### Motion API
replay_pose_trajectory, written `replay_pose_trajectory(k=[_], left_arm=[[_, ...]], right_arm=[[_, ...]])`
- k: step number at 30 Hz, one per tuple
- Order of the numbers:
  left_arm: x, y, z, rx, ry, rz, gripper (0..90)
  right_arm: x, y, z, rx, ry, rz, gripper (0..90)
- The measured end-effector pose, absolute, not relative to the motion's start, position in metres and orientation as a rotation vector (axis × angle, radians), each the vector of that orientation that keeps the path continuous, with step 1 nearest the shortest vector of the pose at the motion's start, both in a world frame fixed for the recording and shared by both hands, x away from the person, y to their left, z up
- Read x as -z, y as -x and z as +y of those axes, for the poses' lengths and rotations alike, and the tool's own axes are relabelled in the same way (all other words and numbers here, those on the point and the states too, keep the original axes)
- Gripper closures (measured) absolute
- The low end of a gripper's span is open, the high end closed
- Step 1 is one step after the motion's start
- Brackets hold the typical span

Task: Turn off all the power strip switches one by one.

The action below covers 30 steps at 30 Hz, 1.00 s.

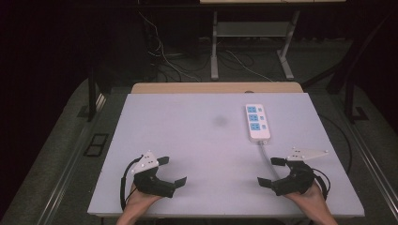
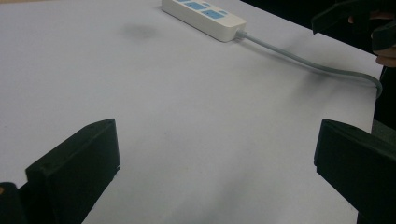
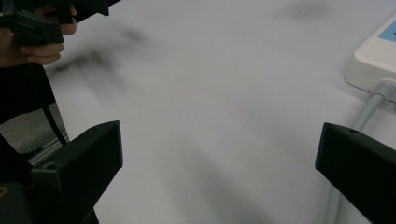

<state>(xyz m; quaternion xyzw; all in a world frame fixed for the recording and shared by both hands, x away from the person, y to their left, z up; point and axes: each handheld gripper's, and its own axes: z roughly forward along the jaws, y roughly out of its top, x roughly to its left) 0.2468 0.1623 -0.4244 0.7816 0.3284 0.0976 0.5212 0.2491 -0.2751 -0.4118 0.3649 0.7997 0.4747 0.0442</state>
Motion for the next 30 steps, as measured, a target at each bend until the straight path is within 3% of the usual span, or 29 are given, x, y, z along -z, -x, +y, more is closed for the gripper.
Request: replay_pose_trajectory(k=[30], left_arm=[[0.425,-0.248,0.165,-0.231,-1.86,0.806,0.0]], right_arm=[[0.383,-0.273,-0.281,-1.39,-1.084,2.532,0.6]])
